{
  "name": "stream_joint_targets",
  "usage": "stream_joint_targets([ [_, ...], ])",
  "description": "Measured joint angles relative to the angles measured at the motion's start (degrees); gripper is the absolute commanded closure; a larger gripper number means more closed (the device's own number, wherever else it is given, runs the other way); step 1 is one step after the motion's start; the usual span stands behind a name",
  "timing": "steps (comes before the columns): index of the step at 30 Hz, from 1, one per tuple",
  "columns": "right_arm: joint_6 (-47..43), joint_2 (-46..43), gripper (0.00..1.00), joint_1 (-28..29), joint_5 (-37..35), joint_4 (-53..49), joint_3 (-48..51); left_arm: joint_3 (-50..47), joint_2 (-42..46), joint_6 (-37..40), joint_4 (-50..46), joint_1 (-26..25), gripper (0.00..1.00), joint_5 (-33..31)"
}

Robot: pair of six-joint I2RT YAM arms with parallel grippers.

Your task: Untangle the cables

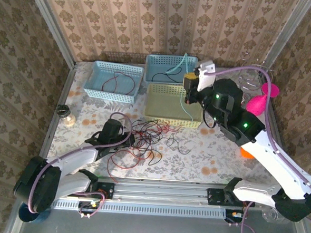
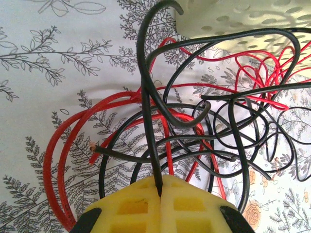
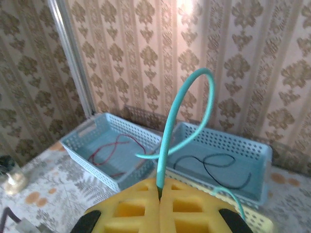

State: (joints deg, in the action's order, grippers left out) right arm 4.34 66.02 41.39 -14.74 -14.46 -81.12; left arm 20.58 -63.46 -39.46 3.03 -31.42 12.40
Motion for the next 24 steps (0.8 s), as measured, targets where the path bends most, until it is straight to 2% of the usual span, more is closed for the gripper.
stream_joint_targets([
  [4,-1.03,2.47,1.00,-1.05,1.53,2.23,-6.34,-0.61,0.46,0.00,-0.07,0.00,1.00,-0.26],
  [9,-1.16,7.72,1.00,-5.51,3.96,4.04,-7.13,-0.79,2.58,0.00,-1.27,0.00,1.00,-0.70],
  [13,-0.98,13.07,1.00,-8.22,6.60,4.09,-5.40,-0.79,4.87,0.00,-1.95,0.00,1.00,-1.09],
  [20,-0.96,16.02,1.00,-8.98,9.35,5.29,0.52,-1.36,7.98,0.00,-3.65,0.00,1.00,-1.33],
  [21,-0.96,16.13,0.97,-8.98,9.57,5.31,1.64,-1.44,8.35,0.00,-3.93,0.00,1.00,-1.38],
  [24,-0.59,17.29,0.58,-8.98,10.12,4.79,5.18,-1.57,9.51,0.00,-4.37,0.00,1.00,-1.70],
])
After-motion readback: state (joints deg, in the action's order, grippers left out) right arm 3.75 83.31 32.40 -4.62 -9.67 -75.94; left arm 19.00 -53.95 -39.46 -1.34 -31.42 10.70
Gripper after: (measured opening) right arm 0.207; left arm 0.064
